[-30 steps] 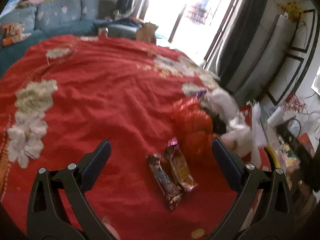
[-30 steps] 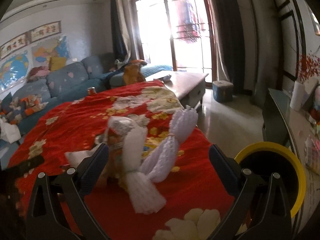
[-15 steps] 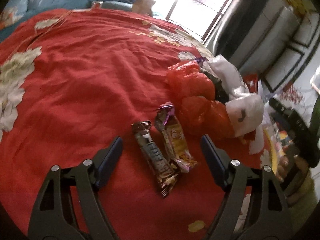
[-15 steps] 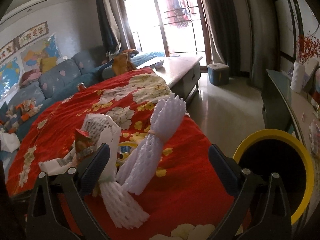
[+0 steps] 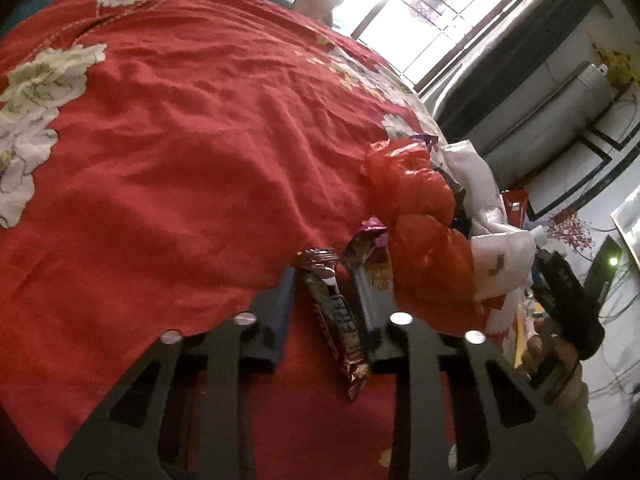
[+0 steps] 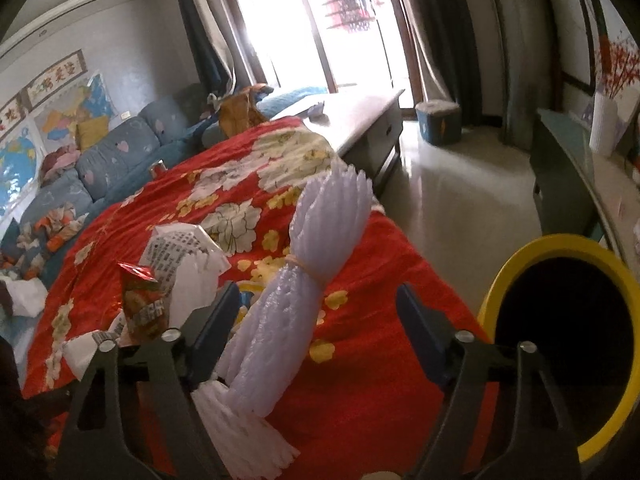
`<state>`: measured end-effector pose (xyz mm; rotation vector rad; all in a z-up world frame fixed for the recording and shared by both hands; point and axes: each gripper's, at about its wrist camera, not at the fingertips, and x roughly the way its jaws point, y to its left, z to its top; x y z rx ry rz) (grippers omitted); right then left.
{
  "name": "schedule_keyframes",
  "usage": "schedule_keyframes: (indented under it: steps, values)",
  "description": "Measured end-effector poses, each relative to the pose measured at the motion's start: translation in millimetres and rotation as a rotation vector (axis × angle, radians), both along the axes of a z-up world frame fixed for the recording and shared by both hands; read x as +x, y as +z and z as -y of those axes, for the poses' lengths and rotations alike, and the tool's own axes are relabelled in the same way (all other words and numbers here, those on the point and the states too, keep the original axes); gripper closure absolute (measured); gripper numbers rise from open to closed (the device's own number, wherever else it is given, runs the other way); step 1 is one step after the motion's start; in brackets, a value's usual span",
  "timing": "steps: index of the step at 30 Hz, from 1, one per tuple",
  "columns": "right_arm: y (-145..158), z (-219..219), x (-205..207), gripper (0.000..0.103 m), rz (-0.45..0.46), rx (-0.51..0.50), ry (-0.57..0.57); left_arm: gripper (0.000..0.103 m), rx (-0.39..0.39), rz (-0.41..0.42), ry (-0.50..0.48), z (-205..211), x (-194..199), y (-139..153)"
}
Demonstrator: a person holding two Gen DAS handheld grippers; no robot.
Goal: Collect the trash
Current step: 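Grasp the two candy bar wrappers with the left tool while the right tool grasps the white foam net, then carry the wrappers and foam net over the yellow-rimmed bin and open both tools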
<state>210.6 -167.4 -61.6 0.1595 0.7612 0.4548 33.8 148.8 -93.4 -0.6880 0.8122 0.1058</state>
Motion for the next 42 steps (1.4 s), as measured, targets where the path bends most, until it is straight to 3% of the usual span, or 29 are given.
schedule_keyframes:
  steps: [2, 4, 5, 12, 19, 28, 42]
  values:
    - [-5.4, -0.3, 3.8, 0.041, -0.037, 0.021, 0.008, 0.088, -0.009, -0.001, -0.006, -0.6, 0.3, -1.1]
    - [-11.4, 0.8, 6.9, 0.055, -0.079, 0.060, 0.031, 0.090, -0.019, 0.005, -0.011, -2.7, 0.5, 0.0]
    - [-12.2, 1.3, 8.0, 0.068, -0.089, 0.072, 0.037, 0.091, -0.019, 0.006, -0.011, -2.9, 0.9, 0.7]
    - [-1.2, 14.2, -2.3, 0.085, -0.039, 0.093, 0.018, 0.093, 0.036, 0.083, 0.016, -11.5, -6.1, 25.7]
    - [14.0, 31.0, -17.7, 0.085, 0.044, 0.092, -0.016, 0.093, 0.114, 0.174, 0.020, -5.9, -11.0, 58.2]
    - [25.5, 55.4, -29.9, 0.085, 0.087, 0.105, -0.059, 0.093, 0.210, 0.278, -0.087, 38.7, 2.3, 95.2]
    - [35.3, 99.9, -43.4, 0.085, 0.098, 0.146, -0.100, 0.093, 0.208, 0.358, -0.264, 116.2, 45.1, 116.2]
